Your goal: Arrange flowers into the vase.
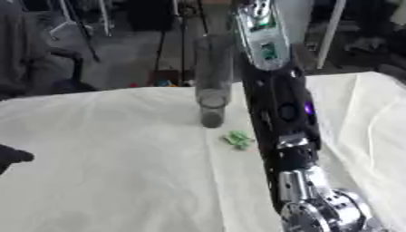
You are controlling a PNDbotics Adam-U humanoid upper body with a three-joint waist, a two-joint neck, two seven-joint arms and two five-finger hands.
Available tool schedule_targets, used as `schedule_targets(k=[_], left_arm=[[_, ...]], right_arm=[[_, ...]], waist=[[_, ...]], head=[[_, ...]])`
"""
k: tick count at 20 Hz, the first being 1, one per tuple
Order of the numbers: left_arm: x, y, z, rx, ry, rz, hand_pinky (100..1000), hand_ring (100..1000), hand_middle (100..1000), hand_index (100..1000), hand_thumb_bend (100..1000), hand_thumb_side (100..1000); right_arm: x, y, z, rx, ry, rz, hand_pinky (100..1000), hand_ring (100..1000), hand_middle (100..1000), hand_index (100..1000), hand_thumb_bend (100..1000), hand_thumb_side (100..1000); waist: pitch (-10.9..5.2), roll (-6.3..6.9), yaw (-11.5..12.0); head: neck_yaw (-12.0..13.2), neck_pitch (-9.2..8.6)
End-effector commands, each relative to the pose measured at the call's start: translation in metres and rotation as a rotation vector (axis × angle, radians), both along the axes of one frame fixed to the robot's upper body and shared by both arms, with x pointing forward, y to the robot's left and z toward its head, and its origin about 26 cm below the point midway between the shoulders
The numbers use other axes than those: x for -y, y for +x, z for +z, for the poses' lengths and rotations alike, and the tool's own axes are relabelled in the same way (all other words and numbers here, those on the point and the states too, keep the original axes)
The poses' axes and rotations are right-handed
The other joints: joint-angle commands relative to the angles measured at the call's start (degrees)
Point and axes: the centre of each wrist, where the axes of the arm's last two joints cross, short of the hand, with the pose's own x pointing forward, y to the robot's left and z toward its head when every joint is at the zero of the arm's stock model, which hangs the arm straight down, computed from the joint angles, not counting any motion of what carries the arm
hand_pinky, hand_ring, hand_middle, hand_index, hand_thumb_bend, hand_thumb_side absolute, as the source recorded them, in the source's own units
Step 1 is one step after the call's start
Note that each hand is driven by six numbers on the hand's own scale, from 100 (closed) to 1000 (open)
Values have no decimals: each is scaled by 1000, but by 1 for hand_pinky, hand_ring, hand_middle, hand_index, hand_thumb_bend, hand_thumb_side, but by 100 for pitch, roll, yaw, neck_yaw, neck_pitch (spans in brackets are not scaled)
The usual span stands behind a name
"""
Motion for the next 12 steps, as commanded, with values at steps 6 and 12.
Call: schedule_targets(k=[6, 12], left_arm=[[5, 1, 8, 29, -9, -38, 617, 536, 447, 692, 742, 720], [8, 2, 9, 31, -8, -52, 618, 536, 447, 693, 741, 721]], right_arm=[[3, -5, 19, 96, -103, -69, 100, 100, 100, 102, 100, 1000], [17, -1, 28, 135, -175, -257, 100, 100, 100, 115, 100, 1000]], waist=[[-2, 57, 214], [37, 63, 318]], head=[[-278, -184], [-441, -265]])
